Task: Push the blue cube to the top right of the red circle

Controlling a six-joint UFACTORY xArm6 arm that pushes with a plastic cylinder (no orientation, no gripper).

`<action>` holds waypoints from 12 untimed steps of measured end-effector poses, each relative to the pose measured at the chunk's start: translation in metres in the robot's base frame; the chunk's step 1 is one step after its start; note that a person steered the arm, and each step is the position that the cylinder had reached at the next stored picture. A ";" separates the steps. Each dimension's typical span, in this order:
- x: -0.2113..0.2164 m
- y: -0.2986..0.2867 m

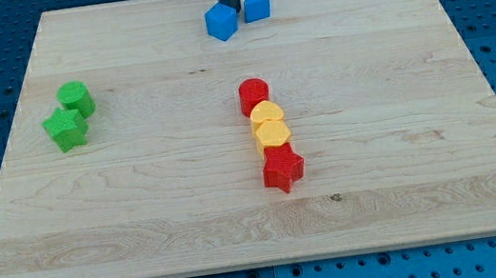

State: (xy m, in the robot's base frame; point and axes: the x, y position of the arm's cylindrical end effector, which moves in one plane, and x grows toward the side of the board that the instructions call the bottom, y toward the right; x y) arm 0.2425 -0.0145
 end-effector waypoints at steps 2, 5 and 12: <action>0.014 -0.025; 0.064 -0.025; 0.129 0.006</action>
State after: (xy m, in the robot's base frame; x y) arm 0.3719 -0.0084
